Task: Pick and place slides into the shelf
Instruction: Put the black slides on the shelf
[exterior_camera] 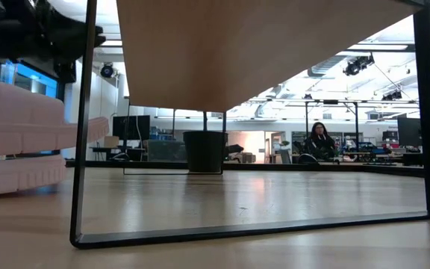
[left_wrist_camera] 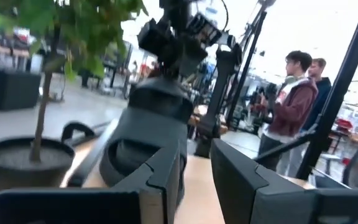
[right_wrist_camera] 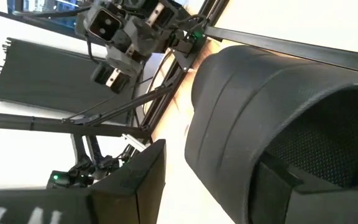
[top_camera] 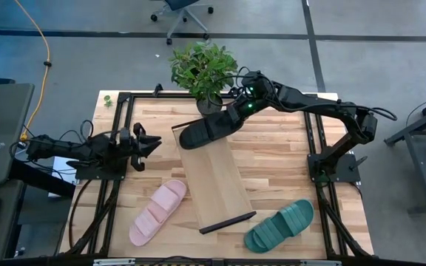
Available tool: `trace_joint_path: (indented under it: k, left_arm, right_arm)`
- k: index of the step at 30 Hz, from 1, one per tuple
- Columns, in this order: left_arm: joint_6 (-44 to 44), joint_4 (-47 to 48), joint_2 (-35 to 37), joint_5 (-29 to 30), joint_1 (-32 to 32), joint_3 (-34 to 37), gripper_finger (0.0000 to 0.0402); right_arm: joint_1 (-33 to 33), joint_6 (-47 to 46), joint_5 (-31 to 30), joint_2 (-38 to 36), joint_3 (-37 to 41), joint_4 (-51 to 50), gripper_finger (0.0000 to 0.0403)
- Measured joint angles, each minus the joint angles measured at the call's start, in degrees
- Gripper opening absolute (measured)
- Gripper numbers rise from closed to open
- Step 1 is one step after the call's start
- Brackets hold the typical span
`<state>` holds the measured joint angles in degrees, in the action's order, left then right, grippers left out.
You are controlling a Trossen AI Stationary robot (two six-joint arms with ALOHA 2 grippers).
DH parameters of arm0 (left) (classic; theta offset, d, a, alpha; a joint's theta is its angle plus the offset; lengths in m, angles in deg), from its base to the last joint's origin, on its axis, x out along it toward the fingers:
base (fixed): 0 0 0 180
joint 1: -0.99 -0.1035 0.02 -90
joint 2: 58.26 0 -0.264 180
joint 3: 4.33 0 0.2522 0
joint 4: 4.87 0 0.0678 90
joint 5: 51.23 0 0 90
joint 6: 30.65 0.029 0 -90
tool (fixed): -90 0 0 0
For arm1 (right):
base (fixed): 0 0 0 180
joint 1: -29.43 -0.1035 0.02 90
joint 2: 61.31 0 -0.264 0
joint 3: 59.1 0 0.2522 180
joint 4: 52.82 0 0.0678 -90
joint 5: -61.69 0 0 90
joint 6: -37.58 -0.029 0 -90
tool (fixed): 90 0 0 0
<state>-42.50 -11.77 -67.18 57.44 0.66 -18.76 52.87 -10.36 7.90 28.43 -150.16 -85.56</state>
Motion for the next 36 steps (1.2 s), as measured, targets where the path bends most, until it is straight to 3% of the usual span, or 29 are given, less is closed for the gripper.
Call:
trace_joint_path:
  k: [7, 13, 25, 31, 36]
  left_arm:
    - [3.05, -4.61, -1.28, -0.49, -0.01, -0.01, 0.0083]
    - [2.48, -6.35, -7.64, -0.84, -0.02, -0.80, 0.0083]
    - [16.86, -5.97, -26.25, -2.65, -0.02, -15.90, 0.0083]
    - [20.74, 3.70, -38.30, -2.15, -0.02, -25.70, 0.0083]
    - [23.37, 17.45, -46.70, 2.63, -0.07, -35.92, 0.0083]
  right_arm:
    - [0.00, 0.00, -0.04, 0.00, 0.00, 0.02, 0.0176]
    - [0.00, 0.00, -0.06, 0.02, 0.00, 0.04, 0.0176]
    - [0.00, 0.00, -0.13, 0.02, 0.00, 0.04, 0.0176]
    - [0.00, 0.00, -0.15, 0.02, 0.00, 0.04, 0.0176]
    - [0.00, 0.00, -0.09, 0.02, 0.00, 0.04, 0.0176]
